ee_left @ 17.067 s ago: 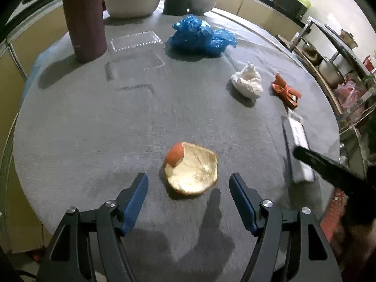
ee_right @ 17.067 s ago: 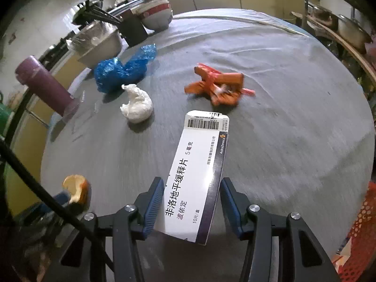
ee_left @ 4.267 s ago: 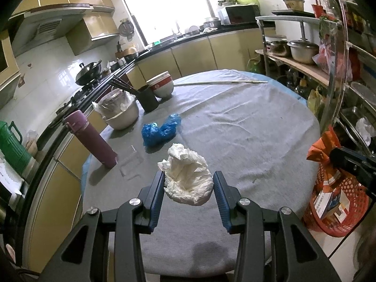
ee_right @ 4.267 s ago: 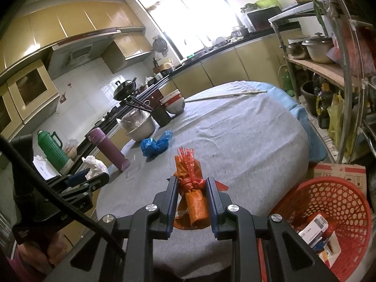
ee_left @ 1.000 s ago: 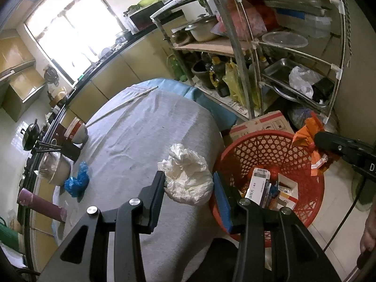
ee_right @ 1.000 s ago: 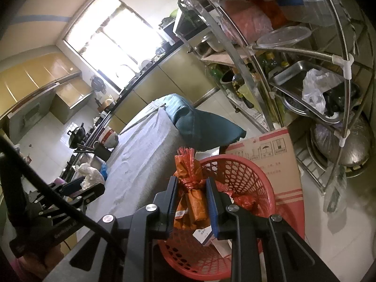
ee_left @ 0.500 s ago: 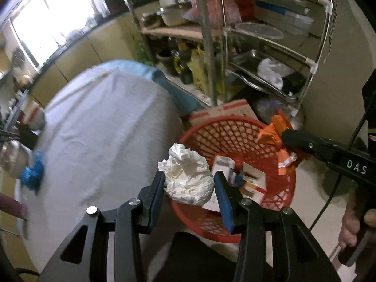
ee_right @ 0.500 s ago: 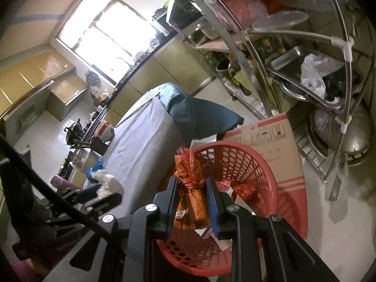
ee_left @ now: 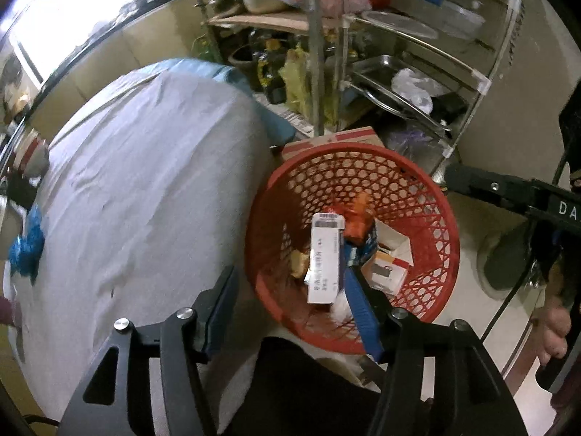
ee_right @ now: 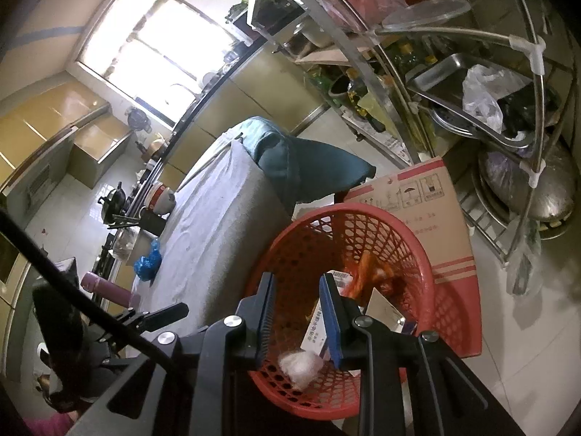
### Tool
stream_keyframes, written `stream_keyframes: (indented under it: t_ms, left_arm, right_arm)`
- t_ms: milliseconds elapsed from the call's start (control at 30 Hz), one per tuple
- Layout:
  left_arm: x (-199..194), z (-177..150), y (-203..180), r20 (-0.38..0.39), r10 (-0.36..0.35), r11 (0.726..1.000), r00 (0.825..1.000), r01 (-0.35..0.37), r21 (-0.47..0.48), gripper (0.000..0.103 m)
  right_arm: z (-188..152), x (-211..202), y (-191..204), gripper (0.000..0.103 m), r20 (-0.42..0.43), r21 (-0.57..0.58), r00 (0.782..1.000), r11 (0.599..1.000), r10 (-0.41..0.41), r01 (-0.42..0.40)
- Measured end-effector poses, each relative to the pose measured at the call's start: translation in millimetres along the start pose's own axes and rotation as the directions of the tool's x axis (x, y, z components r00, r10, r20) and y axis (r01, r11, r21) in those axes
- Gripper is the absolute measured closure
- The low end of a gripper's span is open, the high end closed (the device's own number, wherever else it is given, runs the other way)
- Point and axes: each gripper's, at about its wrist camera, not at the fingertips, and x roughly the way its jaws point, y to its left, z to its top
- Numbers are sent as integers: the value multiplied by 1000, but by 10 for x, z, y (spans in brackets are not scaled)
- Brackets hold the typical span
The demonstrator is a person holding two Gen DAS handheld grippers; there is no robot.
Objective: Collect trash
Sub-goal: 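Move the right tool to the blue plastic bag and grasp it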
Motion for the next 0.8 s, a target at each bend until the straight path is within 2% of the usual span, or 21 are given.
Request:
stream_keyframes:
  t_ms: [133,233,333,500,667,800]
  left_arm:
    - [-98,-99,334,18,37,997,999,-35,-67,40]
    - [-208,-228,666,36,91,987,995,-86,-134,38]
    - [-330,-448,1121,44,169,960,985,-155,-231,37]
    - [-500,-911,1825,19,283,892,959,-256,-373,37]
    - [-665,-1417,2513,-33,408,794,913,-372,-481,37]
    - [-819,-1827,2951,-68,474,709,878,-427,-562,36]
  right_arm:
    - [2,76,124,75,-16,-18,1000,1000,2,-3]
    - [-6,150,268,75,-32,-47,999,999,0,-2]
    - [-6,276,459,75,-60,-84,998,996,1,-6]
    - [-16,608,965,75,-127,-162,992,986,21,-41]
    - [-100,1043,1702,75,-206,-275,977,956,49,-106]
    - [-218,1491,2343,75,-275,-353,959,921,64,-163]
